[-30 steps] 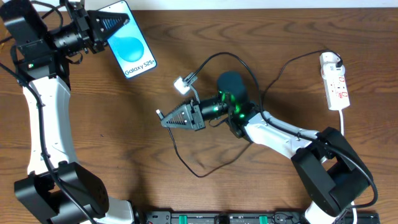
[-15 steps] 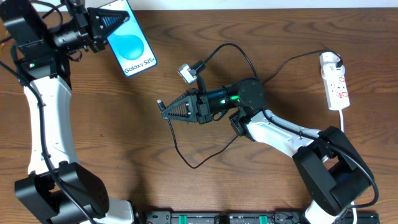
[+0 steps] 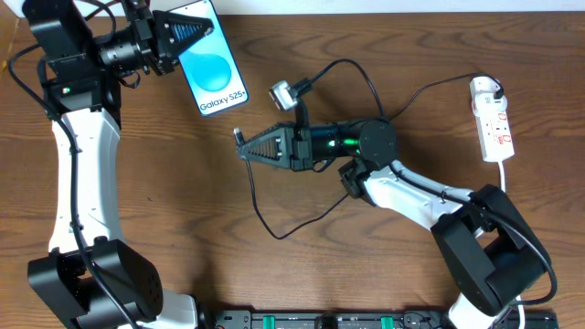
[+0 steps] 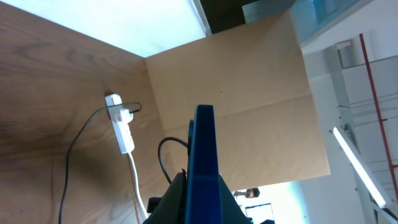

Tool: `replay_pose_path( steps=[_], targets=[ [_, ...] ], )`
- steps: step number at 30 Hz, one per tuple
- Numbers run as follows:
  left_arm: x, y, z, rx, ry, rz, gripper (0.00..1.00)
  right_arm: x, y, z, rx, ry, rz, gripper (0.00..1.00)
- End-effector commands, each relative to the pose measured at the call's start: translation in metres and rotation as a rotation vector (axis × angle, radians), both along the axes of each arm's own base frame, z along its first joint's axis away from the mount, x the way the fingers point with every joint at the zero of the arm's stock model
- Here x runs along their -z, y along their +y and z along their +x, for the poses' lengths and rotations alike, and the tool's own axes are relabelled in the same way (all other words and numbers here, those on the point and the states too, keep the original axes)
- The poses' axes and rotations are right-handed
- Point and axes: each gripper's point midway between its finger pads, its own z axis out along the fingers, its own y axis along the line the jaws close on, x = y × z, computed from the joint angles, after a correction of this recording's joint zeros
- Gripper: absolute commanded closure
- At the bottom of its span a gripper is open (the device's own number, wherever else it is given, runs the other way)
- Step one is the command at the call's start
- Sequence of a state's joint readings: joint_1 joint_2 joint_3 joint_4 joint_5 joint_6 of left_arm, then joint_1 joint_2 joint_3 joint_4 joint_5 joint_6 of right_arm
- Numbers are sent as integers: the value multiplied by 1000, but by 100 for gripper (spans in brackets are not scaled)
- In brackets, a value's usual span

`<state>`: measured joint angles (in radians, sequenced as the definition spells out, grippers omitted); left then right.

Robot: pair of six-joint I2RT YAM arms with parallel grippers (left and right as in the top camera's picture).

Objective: Plug charger to phone and switch on socket
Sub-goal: 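Lift the plug with the right gripper toward the phone's bottom edge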

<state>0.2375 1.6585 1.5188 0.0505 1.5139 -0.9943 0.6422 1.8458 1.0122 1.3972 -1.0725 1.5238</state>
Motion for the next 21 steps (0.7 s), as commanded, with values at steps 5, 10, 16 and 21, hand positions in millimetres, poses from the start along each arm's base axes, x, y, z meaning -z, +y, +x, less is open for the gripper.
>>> replay_pose_path(
  steps=[5,10,16,21],
  targets=[
    [-11,-4,-12,46,-68,12,93,-5,-5,17,87,-40,39,99],
    [-12,-7,-15,63,-82,15,93,-3,-4,18,90,-42,33,99],
    [-11,-24,-18,106,-88,15,93,4,1,17,88,-36,9,99],
    [-11,-26,-19,111,-116,23,93,4,1,16,85,-37,8,99]
  ],
)
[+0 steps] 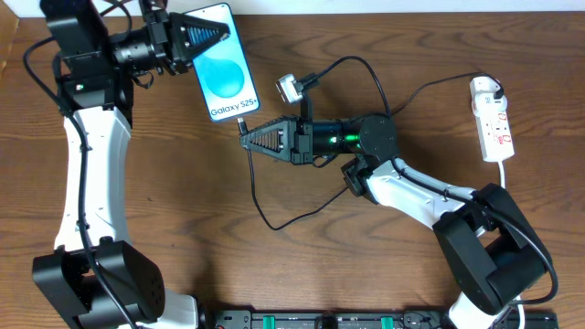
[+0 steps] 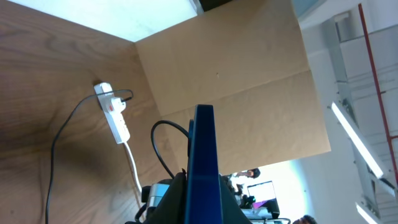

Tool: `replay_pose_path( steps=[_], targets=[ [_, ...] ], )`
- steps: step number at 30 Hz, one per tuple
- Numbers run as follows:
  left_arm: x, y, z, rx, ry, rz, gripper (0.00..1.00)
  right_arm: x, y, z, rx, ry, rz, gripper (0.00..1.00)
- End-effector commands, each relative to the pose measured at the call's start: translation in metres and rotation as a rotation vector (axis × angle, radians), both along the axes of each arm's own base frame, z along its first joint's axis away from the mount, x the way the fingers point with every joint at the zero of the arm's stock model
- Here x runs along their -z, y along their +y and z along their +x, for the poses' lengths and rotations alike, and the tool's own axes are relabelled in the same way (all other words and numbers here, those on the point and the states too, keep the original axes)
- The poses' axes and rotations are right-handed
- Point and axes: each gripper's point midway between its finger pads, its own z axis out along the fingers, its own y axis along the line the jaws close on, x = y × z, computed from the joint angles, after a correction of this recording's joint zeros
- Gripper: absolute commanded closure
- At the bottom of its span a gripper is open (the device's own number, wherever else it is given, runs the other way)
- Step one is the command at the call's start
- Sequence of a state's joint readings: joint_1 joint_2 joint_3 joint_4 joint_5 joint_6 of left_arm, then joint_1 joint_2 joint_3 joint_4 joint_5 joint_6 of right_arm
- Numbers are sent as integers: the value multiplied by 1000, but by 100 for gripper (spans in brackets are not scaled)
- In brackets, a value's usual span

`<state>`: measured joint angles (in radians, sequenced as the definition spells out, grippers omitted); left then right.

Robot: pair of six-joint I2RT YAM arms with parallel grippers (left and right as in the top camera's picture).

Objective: Plug charger to phone and switch on socket
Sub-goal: 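Lift the plug with the right gripper toward the phone's bottom edge, then align the plug under the phone's charging port with the right gripper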

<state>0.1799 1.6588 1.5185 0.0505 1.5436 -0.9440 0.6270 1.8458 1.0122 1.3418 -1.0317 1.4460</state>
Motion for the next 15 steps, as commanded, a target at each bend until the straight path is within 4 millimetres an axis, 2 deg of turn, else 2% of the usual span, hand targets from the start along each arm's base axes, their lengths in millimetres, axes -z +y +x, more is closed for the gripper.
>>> replay_pose_path(
  steps=[1,15],
  targets=[
    [-11,0,-9,23,-78,13,93,-1,3,0,12,-21,10,99],
    [-9,2,1,-39,-87,28,93,4,3,-6,-15,-64,-6,99]
  ],
)
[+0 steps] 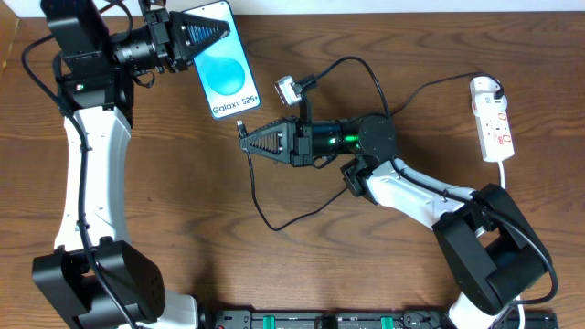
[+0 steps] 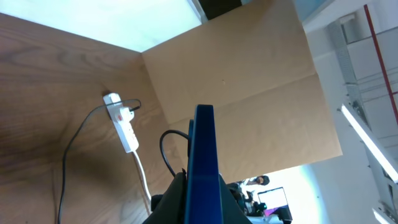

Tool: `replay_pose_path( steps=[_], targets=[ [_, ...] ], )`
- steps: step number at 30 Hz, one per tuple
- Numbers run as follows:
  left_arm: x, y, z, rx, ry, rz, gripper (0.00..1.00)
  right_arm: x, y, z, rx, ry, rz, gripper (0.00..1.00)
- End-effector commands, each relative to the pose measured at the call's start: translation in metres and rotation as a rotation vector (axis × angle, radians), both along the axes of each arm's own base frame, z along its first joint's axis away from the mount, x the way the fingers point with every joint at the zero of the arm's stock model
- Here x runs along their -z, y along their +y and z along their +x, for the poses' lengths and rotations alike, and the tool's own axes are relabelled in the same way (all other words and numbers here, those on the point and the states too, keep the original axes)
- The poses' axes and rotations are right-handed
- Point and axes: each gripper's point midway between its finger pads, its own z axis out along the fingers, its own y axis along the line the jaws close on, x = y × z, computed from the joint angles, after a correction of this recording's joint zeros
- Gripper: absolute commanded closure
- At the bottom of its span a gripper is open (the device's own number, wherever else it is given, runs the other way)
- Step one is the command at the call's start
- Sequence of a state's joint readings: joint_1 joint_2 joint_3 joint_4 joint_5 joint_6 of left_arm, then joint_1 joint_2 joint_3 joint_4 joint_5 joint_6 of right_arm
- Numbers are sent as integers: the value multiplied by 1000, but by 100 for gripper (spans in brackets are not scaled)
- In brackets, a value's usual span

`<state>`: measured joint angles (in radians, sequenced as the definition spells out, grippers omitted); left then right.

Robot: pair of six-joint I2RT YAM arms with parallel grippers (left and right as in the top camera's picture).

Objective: Plug charger to phone and switch on socket
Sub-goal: 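Align the plug under the phone's charging port with the right gripper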

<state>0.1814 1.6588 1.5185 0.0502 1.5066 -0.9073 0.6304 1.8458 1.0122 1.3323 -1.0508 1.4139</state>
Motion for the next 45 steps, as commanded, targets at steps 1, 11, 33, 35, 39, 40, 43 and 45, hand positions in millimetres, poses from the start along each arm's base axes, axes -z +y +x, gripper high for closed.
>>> replay_pose_path(
  steps=[1,11,33,35,39,40,43,45],
  targets=[
    [-10,0,-5,-2,-53,12,93,2,2,-3,-2,-38,0,99],
    [-10,0,-5,-1,-57,14,93,10,4,-3,-10,-53,-25,99],
    [5,0,-5,2,-41,14,93,9,-1,-4,-9,-139,-14,99],
    [5,0,-5,3,-41,14,93,10,-2,-2,-5,-137,-16,99],
    [5,0,-5,2,-41,14,93,10,-5,3,10,-133,-18,99],
    [5,0,-5,3,-41,14,93,10,-5,4,12,-133,-18,99],
    [5,0,-5,3,-41,14,92,10,-6,5,16,-133,-17,99],
    [5,0,-5,2,-42,14,93,10,-6,5,19,-139,-16,99]
  ],
)
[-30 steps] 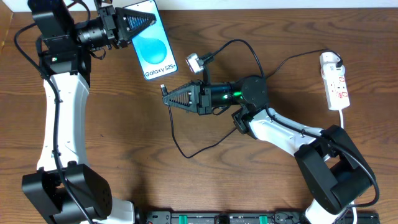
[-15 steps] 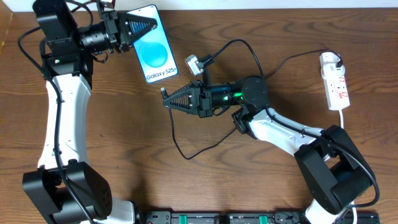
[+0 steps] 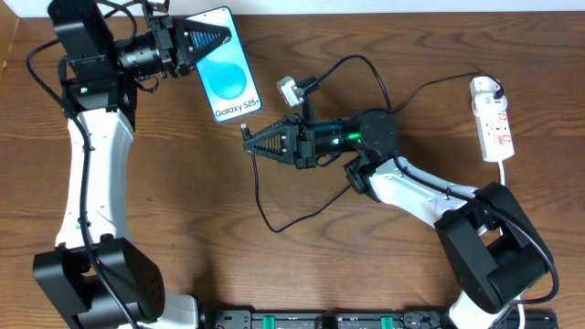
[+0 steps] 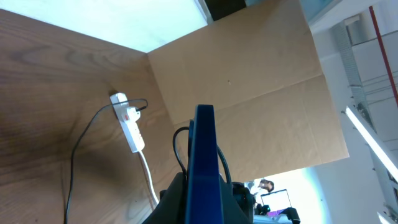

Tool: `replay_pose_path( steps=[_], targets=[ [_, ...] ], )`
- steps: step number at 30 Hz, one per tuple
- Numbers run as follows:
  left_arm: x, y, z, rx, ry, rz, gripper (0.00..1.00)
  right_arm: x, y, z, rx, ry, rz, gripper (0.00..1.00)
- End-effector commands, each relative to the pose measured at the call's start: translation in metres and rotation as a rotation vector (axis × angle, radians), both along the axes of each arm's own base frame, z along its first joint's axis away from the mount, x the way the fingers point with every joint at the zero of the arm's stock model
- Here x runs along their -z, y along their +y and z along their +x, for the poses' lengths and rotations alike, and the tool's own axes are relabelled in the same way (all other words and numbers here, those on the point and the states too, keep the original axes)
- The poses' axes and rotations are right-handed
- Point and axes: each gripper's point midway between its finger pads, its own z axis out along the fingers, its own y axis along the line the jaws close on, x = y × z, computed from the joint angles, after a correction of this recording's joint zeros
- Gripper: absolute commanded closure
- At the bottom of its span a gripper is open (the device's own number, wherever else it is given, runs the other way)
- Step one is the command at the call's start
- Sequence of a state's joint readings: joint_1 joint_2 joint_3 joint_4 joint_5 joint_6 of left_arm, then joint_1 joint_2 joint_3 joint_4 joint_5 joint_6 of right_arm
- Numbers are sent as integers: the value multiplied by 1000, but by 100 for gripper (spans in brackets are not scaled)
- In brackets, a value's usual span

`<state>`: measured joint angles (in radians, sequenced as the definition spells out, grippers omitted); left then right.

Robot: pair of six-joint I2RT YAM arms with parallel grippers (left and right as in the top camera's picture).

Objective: Plug charger to phone and switch on socket
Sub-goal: 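Align the plug under the phone's charging port with the right gripper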

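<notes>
The phone, its blue screen reading Galaxy S25+, is held off the table at the upper left with my left gripper shut on its top end. In the left wrist view the phone stands edge-on between the fingers. My right gripper is shut on the black charger plug, whose tip sits just below the phone's bottom edge, a small gap apart. The charger cable loops back to the white socket strip at the right edge; the white socket strip shows in the wrist view too.
A small silver camera rides on the right arm above the cable. The cable arcs over the table's middle. A black rail runs along the front edge.
The right gripper with the plug has shifted slightly right and up, its tip now closer under the phone's bottom edge. The phone has barely moved.
First the phone hung further left with the plug well below and apart from it. Then the left gripper had brought the phone rightward and the right gripper had risen toward it. Since then both have stayed close, the plug tip under the phone's bottom edge.
</notes>
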<state>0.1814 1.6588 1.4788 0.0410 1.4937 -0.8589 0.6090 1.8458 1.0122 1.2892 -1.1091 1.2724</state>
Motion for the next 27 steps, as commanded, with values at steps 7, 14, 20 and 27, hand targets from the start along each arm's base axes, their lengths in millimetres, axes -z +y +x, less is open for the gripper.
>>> replay_pose_path(
  steps=[7,14,20,27],
  targets=[
    [-9,-1,-7,15,-45,7,93,-1,-1,5,26,-28,11,99],
    [-7,-1,-7,15,-38,5,93,-1,-1,7,38,-29,14,99],
    [-7,-1,-7,15,-34,5,93,-2,-1,9,48,-26,18,99],
    [-6,-1,-7,15,-31,4,93,-3,-1,12,65,-22,25,99]
  ],
)
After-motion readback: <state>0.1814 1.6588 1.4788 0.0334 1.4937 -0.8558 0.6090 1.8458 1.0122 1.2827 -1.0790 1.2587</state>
